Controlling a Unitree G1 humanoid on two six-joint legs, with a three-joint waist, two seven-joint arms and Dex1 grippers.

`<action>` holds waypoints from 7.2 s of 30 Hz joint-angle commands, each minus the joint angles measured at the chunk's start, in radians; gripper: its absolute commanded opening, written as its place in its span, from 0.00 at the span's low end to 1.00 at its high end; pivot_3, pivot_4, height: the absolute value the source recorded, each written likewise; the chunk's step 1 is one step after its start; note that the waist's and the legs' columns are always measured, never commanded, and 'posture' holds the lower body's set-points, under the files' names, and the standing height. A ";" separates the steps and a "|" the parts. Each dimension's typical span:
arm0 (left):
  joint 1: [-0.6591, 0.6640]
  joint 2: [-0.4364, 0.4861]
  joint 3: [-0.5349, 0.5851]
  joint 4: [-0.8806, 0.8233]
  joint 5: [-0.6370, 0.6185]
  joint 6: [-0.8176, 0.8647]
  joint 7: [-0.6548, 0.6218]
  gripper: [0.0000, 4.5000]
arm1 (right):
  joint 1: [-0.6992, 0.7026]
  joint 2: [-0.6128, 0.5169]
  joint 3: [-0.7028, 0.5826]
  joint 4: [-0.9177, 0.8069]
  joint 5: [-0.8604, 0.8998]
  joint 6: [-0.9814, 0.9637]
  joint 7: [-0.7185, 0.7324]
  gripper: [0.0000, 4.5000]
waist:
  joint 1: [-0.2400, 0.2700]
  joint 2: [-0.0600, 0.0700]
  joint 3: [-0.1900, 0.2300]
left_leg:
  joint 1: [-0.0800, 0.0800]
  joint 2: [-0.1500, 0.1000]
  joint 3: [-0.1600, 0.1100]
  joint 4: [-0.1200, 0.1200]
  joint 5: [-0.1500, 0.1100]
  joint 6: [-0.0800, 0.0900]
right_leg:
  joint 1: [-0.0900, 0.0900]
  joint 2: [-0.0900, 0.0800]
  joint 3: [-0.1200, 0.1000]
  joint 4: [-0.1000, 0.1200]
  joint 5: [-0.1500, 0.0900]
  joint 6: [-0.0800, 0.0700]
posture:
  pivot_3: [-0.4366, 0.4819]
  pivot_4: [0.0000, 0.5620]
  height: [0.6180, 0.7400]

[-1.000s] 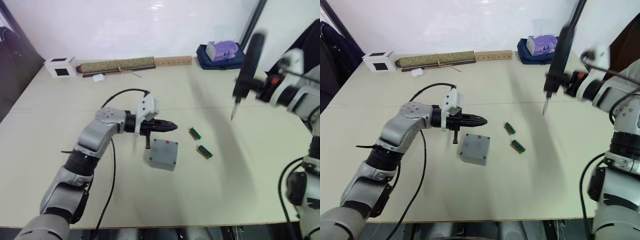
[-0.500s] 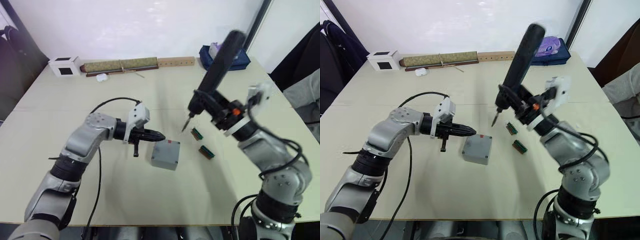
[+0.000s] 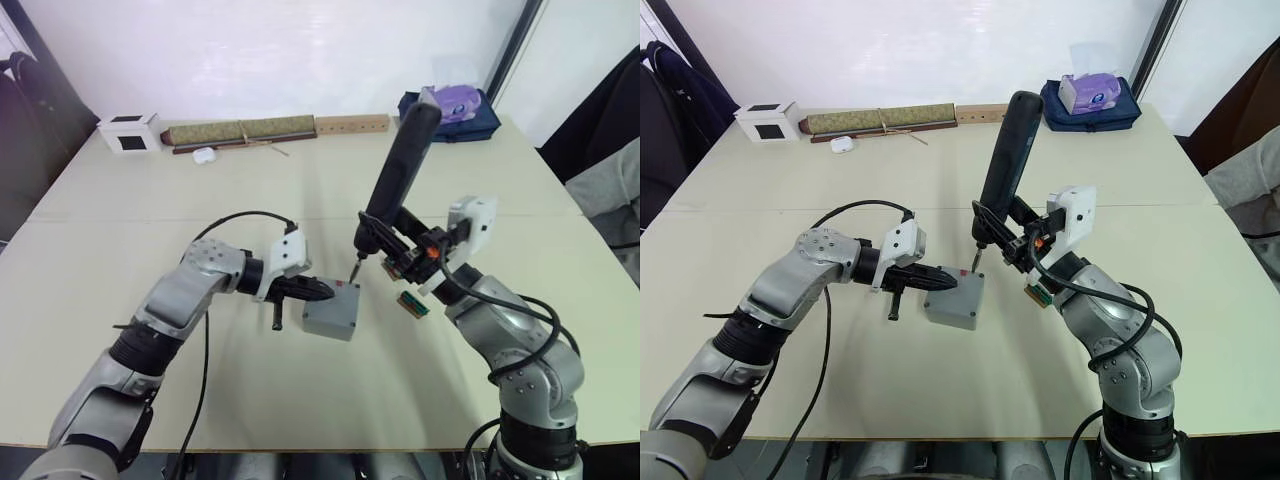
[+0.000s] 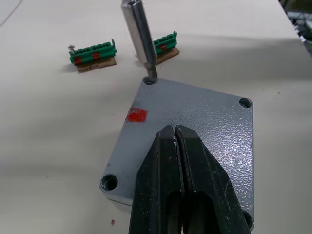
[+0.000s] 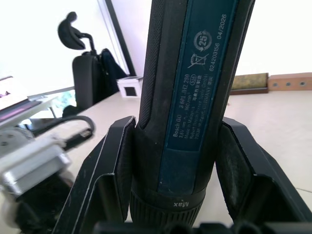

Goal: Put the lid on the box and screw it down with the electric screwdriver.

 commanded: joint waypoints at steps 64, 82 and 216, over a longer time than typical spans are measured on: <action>0.053 0.000 -0.043 -0.006 0.042 0.004 0.006 0.00 | 0.195 -0.071 0.245 0.163 -0.298 -0.284 0.155 0.40 | -0.001 -0.015 -0.024 | 0.025 0.003 -0.003 -0.006 -0.002 0.002 | 0.029 0.002 -0.004 -0.013 -0.003 -0.005 | 0.48 0.27 1.00; 0.074 -0.004 -0.039 -0.026 0.038 0.007 0.025 0.00 | 0.149 -0.104 0.212 0.126 -0.266 -0.250 0.178 0.40 | 0.000 -0.015 -0.024 | 0.025 0.004 -0.003 -0.007 -0.002 0.002 | 0.029 0.001 -0.004 -0.014 -0.003 -0.005 | 0.48 0.27 1.00; 0.060 0.055 -0.008 0.061 0.115 -0.053 -0.061 0.00 | -0.023 -0.487 0.280 0.048 -0.142 0.249 0.497 0.99 | 0.005 -0.006 -0.003 | 0.001 0.000 -0.005 0.001 -0.002 0.004 | 0.009 -0.001 -0.005 -0.012 0.002 0.004 | 0.48 0.27 1.00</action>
